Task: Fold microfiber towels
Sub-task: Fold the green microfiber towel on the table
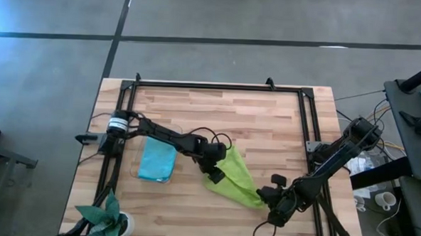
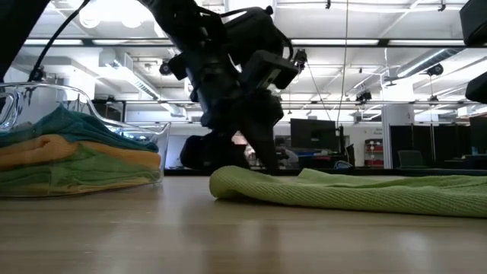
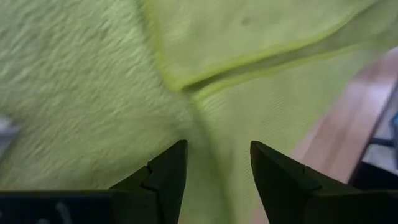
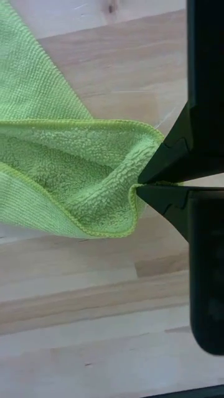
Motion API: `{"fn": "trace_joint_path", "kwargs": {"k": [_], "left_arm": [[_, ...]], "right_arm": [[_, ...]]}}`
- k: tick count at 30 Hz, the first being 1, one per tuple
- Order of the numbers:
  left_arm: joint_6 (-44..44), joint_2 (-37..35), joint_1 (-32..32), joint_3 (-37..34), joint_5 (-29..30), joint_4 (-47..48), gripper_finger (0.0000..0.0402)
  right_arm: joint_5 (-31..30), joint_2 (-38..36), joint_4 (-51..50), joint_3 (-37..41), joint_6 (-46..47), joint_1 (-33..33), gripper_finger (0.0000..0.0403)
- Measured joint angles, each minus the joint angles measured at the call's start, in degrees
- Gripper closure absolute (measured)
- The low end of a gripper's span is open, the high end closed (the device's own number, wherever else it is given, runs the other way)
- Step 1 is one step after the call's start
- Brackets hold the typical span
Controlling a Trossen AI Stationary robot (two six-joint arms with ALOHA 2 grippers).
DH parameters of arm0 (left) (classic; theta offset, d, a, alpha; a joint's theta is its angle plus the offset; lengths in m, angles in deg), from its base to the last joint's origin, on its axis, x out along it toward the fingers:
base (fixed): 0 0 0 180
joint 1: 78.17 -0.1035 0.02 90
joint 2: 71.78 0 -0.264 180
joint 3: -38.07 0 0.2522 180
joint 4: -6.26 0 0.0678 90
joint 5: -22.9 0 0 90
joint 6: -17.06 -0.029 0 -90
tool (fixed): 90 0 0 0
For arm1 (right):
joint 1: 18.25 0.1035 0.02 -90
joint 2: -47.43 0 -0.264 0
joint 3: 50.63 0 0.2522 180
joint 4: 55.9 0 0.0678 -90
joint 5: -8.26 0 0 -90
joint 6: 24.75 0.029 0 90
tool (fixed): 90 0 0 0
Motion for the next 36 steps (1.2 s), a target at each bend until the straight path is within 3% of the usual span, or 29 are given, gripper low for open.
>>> {"fn": "trace_joint_path", "kwargs": {"k": [16,22,28,36], "left_arm": [[11.8,0.5,0.0,0.7,-0.4,-3.0,0.0244],[12.9,3.0,0.4,1.1,-0.6,-4.8,0.0304],[7.2,2.8,0.4,0.8,0.3,-6.6,0.0388],[0.5,-6.6,2.4,0.8,0.5,-4.2,0.0401]], "right_arm": [[-2.9,0.0,0.1,0.0,-5.5,0.0,0.0394],[-2.9,0.0,0.1,0.0,-5.4,0.3,0.0394],[-2.8,-0.1,-0.8,-0.1,-5.2,0.3,0.0394],[-4.5,-2.8,-9.1,-6.2,-7.5,0.3,0.0394]]}}
